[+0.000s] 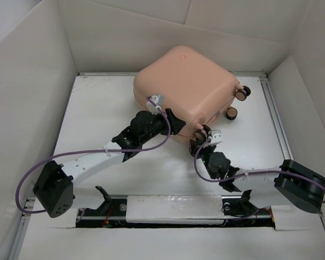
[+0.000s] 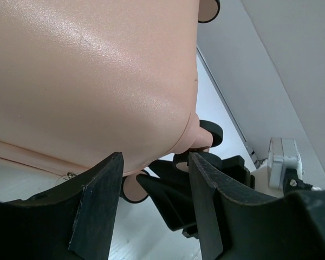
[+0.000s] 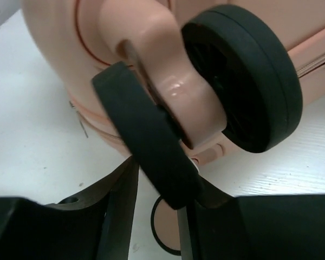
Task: Pack the luggage
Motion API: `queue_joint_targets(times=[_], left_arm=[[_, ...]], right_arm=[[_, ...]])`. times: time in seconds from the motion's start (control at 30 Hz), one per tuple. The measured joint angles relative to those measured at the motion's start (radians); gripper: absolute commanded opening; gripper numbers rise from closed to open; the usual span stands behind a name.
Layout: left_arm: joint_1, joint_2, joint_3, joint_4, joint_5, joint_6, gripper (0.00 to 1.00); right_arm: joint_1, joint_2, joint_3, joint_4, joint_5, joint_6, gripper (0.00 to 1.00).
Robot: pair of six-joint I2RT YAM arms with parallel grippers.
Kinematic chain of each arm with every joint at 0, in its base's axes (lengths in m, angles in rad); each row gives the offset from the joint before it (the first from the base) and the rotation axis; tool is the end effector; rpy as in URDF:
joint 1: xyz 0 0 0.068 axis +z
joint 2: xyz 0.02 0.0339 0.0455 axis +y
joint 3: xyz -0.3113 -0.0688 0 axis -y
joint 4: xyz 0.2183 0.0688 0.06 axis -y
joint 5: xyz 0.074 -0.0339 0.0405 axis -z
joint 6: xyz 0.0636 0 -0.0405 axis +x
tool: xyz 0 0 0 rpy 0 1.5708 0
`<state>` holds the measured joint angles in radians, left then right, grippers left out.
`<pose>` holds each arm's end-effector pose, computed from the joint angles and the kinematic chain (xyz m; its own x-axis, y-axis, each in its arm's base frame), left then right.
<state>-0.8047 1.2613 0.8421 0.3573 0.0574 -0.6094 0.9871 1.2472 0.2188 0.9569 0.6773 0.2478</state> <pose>0.1958 -0.2088 0.3675 -0.4697 -0.3360 -0.8164 0.5979 0.5593 -0.5742 0.1481 0.1519 0.2438 -0.1132 0.1755 -0.9780 -0.2868 0.9366 0.2012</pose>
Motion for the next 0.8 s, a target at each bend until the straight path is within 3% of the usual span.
queue_joint_targets(times=[0.2, 0.47, 0.63, 0.8], left_arm=[[0.000, 0.000, -0.018, 0.021, 0.012, 0.003, 0.47], [0.000, 0.000, -0.027, 0.029, 0.021, 0.003, 0.47], [0.000, 0.003, -0.027, 0.045, 0.023, 0.003, 0.47], [0.000, 0.006, -0.027, 0.051, 0.029, 0.003, 0.47]], right_arm=[[-0.011, -0.013, -0.050, 0.078, 0.008, 0.023, 0.47], [-0.014, -0.083, -0.089, 0.090, -0.001, 0.036, 0.48], [-0.042, -0.034, -0.077, 0.092, -0.050, 0.021, 0.49], [-0.080, 0.039, -0.060, 0.152, -0.097, 0.004, 0.45]])
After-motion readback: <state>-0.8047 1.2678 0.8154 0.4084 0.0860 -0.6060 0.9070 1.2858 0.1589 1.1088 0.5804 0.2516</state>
